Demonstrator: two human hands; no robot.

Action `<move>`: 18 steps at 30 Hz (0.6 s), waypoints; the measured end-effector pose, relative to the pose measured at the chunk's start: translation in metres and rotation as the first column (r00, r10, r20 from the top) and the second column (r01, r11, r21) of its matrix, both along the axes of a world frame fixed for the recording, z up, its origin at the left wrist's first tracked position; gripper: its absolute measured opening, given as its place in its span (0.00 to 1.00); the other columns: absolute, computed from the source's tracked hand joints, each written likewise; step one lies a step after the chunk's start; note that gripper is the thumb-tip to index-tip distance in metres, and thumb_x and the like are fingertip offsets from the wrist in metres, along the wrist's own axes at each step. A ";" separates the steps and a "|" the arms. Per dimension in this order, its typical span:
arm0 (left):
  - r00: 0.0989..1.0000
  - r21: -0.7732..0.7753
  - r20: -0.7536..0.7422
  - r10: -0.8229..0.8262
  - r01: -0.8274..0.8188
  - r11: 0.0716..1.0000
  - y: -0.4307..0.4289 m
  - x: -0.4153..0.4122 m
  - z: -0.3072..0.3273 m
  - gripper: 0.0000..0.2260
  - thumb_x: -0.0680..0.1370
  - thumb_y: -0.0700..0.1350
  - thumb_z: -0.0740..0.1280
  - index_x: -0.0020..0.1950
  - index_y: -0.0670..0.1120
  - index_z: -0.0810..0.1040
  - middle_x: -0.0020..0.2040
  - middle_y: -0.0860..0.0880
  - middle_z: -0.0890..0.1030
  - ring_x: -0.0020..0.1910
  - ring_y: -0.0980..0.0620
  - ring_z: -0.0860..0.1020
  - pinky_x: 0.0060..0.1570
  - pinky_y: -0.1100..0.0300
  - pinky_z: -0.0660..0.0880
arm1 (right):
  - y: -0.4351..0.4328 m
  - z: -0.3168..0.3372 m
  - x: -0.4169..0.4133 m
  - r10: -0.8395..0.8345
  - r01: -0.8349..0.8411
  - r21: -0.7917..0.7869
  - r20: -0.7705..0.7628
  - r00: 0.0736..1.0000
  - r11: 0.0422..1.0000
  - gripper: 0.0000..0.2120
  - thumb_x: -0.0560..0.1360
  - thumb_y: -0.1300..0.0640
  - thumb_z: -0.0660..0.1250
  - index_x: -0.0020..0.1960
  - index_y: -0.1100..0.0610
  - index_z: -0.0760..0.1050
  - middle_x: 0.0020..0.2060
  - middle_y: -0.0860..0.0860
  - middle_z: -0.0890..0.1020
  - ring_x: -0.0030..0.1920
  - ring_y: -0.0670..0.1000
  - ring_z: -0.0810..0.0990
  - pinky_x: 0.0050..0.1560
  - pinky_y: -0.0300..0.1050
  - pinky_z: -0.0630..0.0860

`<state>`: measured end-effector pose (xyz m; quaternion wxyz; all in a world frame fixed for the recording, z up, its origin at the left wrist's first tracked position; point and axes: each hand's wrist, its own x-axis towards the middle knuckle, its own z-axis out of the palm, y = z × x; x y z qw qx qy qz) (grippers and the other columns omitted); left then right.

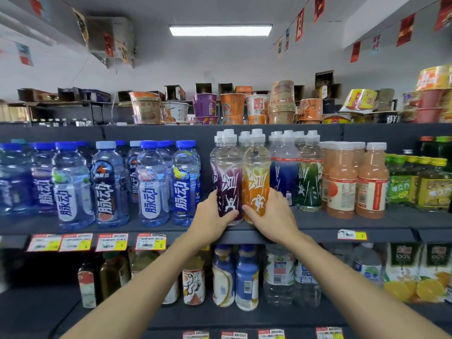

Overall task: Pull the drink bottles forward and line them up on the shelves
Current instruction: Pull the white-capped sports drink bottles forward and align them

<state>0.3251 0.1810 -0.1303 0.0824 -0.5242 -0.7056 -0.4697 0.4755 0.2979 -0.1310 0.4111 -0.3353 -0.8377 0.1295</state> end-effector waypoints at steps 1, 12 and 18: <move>1.000 0.018 -0.002 -0.005 0.005 1.000 -0.003 0.000 -0.002 0.28 0.75 0.51 0.75 0.71 0.46 0.70 0.61 0.49 0.82 0.56 0.55 0.79 0.49 0.70 0.68 | 0.000 -0.001 0.001 0.024 -0.024 0.006 0.019 1.000 1.000 0.34 0.71 0.34 0.69 0.69 0.52 0.65 0.59 0.51 0.75 0.61 0.52 0.72 0.60 0.55 0.74; 0.980 0.009 -0.197 0.017 -0.015 1.000 -0.025 0.006 -0.009 0.33 0.73 0.55 0.76 0.71 0.48 0.65 0.58 0.47 0.79 0.58 0.46 0.78 0.56 0.49 0.75 | 0.021 0.003 0.022 0.332 -0.310 -0.201 0.087 0.939 0.929 0.51 0.62 0.38 0.81 0.77 0.46 0.58 0.68 0.45 0.77 0.64 0.45 0.78 0.68 0.51 0.74; 0.989 -0.091 -0.140 -0.056 0.043 0.995 -0.018 -0.006 0.004 0.44 0.69 0.51 0.80 0.76 0.47 0.57 0.61 0.47 0.80 0.60 0.46 0.79 0.58 0.53 0.74 | 0.026 -0.004 0.023 0.358 -0.336 -0.210 0.073 0.931 0.918 0.44 0.63 0.37 0.79 0.74 0.47 0.65 0.60 0.37 0.78 0.58 0.36 0.79 0.64 0.44 0.77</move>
